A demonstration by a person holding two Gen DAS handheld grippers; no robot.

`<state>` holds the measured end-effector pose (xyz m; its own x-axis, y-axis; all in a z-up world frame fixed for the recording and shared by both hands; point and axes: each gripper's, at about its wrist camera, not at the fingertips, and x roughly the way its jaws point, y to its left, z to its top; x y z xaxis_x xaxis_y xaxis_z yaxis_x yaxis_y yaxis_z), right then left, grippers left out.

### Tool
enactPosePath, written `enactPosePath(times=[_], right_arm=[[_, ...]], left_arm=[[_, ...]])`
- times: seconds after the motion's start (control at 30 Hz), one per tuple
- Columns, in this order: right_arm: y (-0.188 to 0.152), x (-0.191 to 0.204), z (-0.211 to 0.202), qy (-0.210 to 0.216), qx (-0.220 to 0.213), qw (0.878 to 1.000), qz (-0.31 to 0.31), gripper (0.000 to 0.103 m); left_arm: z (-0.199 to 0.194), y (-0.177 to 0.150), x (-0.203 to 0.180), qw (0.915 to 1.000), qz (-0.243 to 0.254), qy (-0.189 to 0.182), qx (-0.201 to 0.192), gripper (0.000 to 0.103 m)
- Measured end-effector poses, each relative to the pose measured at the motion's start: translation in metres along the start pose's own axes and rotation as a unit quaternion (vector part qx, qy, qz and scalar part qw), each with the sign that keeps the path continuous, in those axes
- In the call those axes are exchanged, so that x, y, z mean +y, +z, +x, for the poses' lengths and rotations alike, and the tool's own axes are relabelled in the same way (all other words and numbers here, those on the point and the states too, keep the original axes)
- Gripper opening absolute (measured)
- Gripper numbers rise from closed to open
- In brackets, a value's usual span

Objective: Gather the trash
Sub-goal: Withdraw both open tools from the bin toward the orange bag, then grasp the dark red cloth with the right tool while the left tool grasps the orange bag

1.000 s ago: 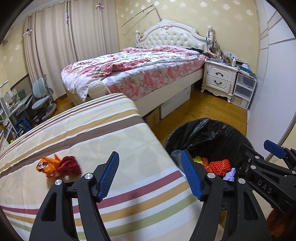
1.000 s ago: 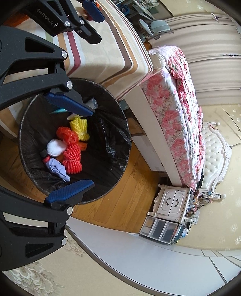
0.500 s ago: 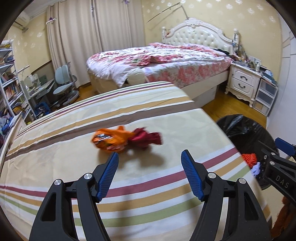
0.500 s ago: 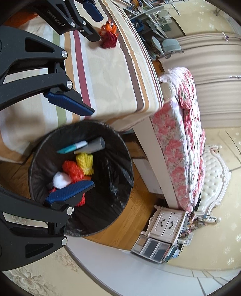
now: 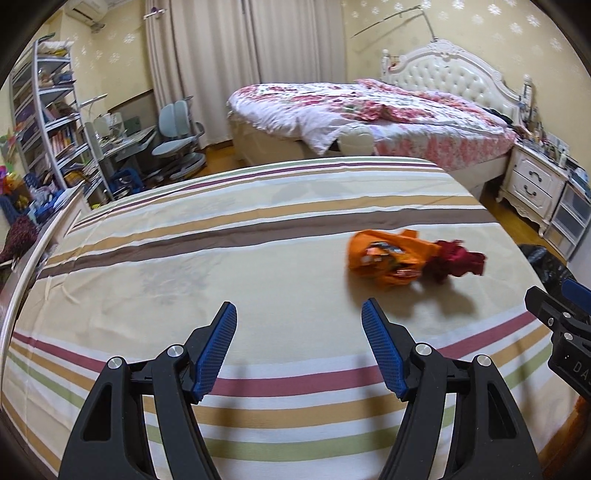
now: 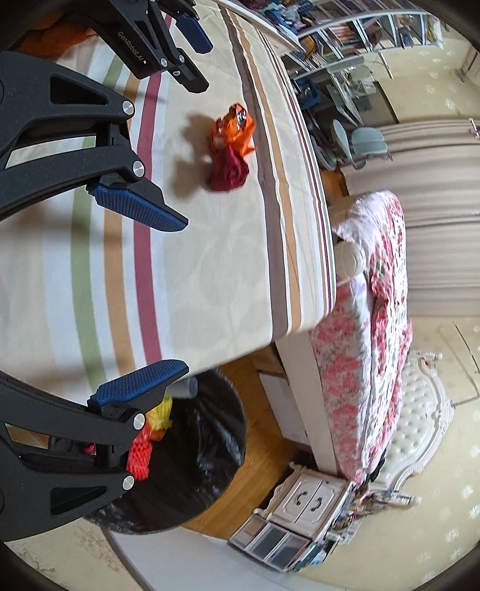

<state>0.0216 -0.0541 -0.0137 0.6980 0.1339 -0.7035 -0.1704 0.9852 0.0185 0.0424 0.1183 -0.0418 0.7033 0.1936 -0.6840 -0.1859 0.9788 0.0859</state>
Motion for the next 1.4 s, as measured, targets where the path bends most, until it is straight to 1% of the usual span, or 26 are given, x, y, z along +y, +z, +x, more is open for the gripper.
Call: enactPosePath(times=[0.23, 0.43, 0.53, 0.63, 0.67, 0.7, 0.73, 0.77, 0.83, 0.87, 0.97, 1.1, 1.27, 1.4], right_arm=[[0.007, 0.037, 0.011, 0.022, 0.009, 0.999, -0.026, 0.070], [0.019, 0.063, 0.022, 0.032, 0.012, 0.998, -0.046, 0.070], [0.023, 0.072, 0.028, 0.031, 0.014, 0.998, -0.057, 0.070], [0.027, 0.080, 0.033, 0.029, 0.017, 0.997, -0.066, 0.064], [0.028, 0.080, 0.035, 0.029, 0.018, 0.997, -0.068, 0.058], [0.028, 0.081, 0.037, 0.029, 0.022, 0.997, -0.069, 0.050], [0.028, 0.082, 0.038, 0.031, 0.025, 0.997, -0.070, 0.046], [0.028, 0.082, 0.039, 0.035, 0.028, 0.996, -0.071, 0.037], [0.026, 0.082, 0.038, 0.036, 0.029, 0.997, -0.068, 0.030], [0.026, 0.080, 0.037, 0.036, 0.027, 0.997, -0.066, 0.028], [0.025, 0.072, 0.035, 0.029, 0.026, 0.998, -0.057, 0.028], [0.023, 0.055, 0.034, 0.015, 0.025, 0.999, -0.042, 0.028], [0.022, 0.028, 0.031, -0.009, 0.023, 0.999, -0.026, 0.028], [0.021, 0.010, 0.031, -0.015, 0.024, 0.999, -0.014, 0.028]], left_arm=[[0.003, 0.000, 0.031, 0.9995, -0.018, 0.025, 0.000, 0.068], [0.006, -0.001, 0.045, 0.9991, -0.032, 0.028, 0.005, 0.070], [0.006, -0.002, 0.049, 0.9989, -0.039, 0.026, 0.006, 0.070], [0.008, -0.002, 0.052, 0.9987, -0.044, 0.022, 0.009, 0.070], [0.009, -0.002, 0.053, 0.9987, -0.045, 0.022, 0.010, 0.070], [0.009, -0.002, 0.052, 0.9987, -0.045, 0.021, 0.011, 0.070], [0.009, -0.002, 0.052, 0.9988, -0.044, 0.021, 0.011, 0.070], [0.009, -0.002, 0.051, 0.9988, -0.043, 0.021, 0.010, 0.070], [0.009, -0.002, 0.050, 0.9989, -0.040, 0.021, 0.010, 0.070], [0.008, -0.002, 0.049, 0.9990, -0.038, 0.021, 0.009, 0.070], [0.008, -0.001, 0.044, 0.9993, -0.033, 0.016, 0.008, 0.070], [0.008, 0.001, 0.032, 0.9997, -0.024, -0.001, 0.006, 0.071], [0.008, 0.004, 0.010, 0.9997, -0.008, -0.025, 0.004, 0.071], [0.009, 0.007, -0.013, 0.9991, 0.016, -0.039, 0.001, 0.071]])
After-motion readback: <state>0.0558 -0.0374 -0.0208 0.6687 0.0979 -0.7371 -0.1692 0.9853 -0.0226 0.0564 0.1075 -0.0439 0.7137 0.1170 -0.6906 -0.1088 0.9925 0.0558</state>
